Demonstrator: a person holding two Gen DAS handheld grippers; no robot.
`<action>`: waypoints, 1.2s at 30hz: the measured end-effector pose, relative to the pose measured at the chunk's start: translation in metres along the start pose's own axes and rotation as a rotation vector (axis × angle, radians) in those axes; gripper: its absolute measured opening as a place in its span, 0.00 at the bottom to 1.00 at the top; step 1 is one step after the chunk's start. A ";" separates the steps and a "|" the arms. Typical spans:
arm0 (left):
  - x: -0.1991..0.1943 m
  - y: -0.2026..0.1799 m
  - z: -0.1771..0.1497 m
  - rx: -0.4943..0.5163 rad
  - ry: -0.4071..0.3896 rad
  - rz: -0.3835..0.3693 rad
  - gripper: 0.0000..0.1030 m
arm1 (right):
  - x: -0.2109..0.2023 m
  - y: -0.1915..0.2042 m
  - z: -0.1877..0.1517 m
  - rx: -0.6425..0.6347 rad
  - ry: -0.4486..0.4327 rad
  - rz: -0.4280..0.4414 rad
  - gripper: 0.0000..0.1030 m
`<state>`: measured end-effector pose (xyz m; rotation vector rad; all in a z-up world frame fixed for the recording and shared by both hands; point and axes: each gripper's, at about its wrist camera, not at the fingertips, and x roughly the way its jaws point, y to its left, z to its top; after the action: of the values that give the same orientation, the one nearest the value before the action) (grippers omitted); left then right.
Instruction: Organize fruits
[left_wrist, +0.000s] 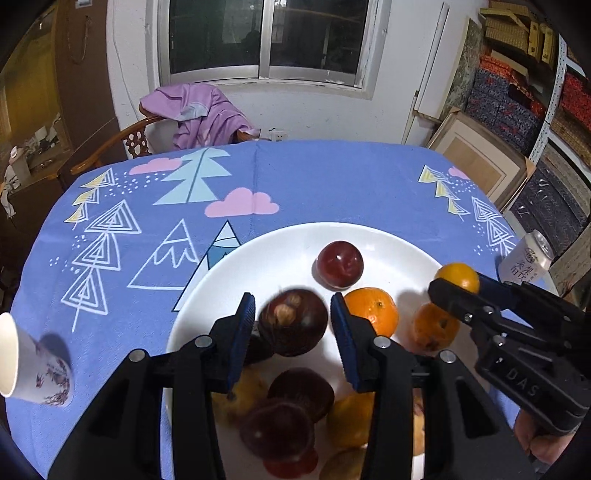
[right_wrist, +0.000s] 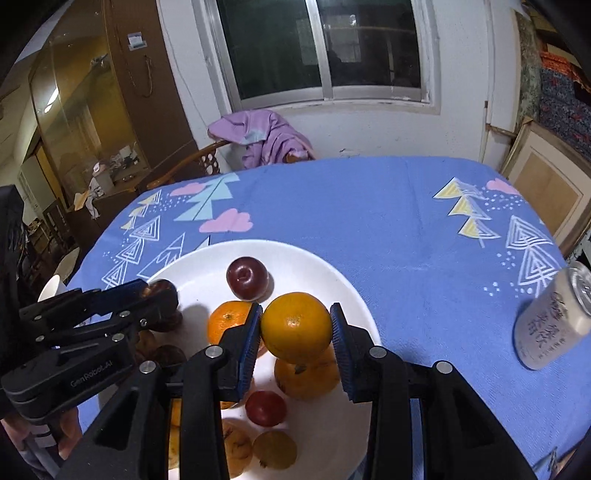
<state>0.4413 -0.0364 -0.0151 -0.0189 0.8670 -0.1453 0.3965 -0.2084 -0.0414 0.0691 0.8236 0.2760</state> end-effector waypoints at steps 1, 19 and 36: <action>0.002 -0.001 0.001 -0.001 -0.006 0.002 0.51 | 0.002 -0.003 0.001 0.012 -0.008 0.005 0.39; -0.119 0.022 -0.114 -0.018 -0.128 0.075 0.78 | -0.123 -0.010 -0.078 0.098 -0.149 0.093 0.72; -0.097 0.018 -0.174 0.026 -0.044 0.024 0.79 | -0.145 -0.011 -0.128 0.099 -0.149 0.097 0.76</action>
<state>0.2490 0.0018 -0.0557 0.0127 0.8214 -0.1329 0.2117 -0.2642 -0.0269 0.2203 0.6863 0.3178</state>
